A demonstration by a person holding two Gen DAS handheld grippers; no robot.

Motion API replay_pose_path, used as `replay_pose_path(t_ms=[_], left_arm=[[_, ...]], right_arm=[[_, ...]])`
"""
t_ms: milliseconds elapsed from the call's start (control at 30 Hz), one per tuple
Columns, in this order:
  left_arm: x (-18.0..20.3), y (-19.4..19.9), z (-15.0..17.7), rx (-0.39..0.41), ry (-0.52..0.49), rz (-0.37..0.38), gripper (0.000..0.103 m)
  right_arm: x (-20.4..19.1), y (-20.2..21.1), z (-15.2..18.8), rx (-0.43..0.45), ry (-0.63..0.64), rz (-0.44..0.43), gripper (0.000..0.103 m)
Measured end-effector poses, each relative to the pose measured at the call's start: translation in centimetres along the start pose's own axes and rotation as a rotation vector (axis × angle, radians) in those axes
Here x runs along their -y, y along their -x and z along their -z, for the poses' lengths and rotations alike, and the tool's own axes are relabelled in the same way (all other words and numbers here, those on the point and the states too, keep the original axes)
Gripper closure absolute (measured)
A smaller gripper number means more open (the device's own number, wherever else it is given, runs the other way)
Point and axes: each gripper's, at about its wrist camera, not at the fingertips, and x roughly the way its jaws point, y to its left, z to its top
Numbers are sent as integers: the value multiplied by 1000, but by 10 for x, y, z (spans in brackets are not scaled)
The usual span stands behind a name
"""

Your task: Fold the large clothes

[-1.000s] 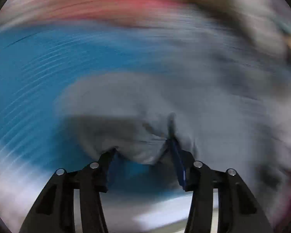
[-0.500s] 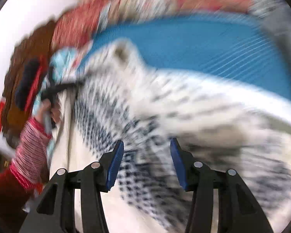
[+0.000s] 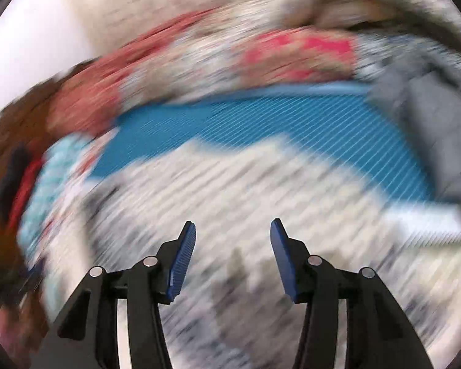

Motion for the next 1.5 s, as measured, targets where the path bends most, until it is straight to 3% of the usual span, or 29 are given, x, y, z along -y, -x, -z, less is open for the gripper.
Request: replay_pose_path(t_ms=[67,133,233,300,367,400,433,533,600,633,800,900,967,1000,1067,1100,1133,1167,1267,1300,1367,1433,1467,1500], left_arm=[[-16,5,11,-2,57,10,65],[-30,18,16,23,87,1,65],[-44,37,23,60,125,8,65],[-50,46,27,70,139,6,65],[-50,49,28,70,136,-4,65],[-49,50,28,71,135,-9,65],[-49,51,26,77,130,-10,65],[-48,48,12,89,124,-5,65],[-36,37,-11,95,110,0,65],[-27,32,-23,99,99,6,65],[42,-25,-102,122,-8,72,65],[91,-81,-145,97,-66,115,65],[113,-124,-164,47,-83,123,65],[123,-148,-171,20,-100,104,65],[131,-210,-177,-67,-136,-37,65],[128,-234,-179,-80,-137,-56,65],[126,-233,-181,-32,-126,-44,65],[125,-231,-187,-8,-112,-45,65],[122,-230,-195,-35,-87,-47,65],[124,-229,-195,-37,-92,-62,65],[130,-220,-195,-48,-104,-99,65],[133,-199,-193,-29,-99,-120,65],[134,-189,-195,-20,-88,-115,65],[131,-173,-193,-6,-71,-101,65]], right_arm=[[-39,0,41,-58,21,-130,52],[-89,-18,77,-179,34,-275,52],[-151,-46,126,-294,60,-331,52],[-169,-67,143,-367,40,-361,54],[-186,-84,153,-460,29,-392,98],[-189,-84,146,-485,20,-403,98],[-191,-76,134,-457,22,-419,98],[-173,-22,67,-296,96,-375,98],[-152,10,21,-197,153,-278,98],[-138,26,-4,-139,197,-175,98],[-45,27,-76,-88,238,121,98],[26,13,-71,-99,184,168,98],[62,-11,-62,-91,131,280,96],[79,-10,-53,-89,101,293,96],[106,-17,-44,-54,-28,287,95],[121,-6,-35,6,-132,229,92],[135,11,-22,86,-252,131,84],[139,21,-14,134,-299,105,79],[141,49,12,281,-335,164,65],[145,47,19,288,-384,122,64],[139,20,19,164,-392,74,63],[122,-26,18,-56,-279,236,65],[127,-33,20,-90,-283,268,71],[137,-22,25,-49,-352,219,74]])
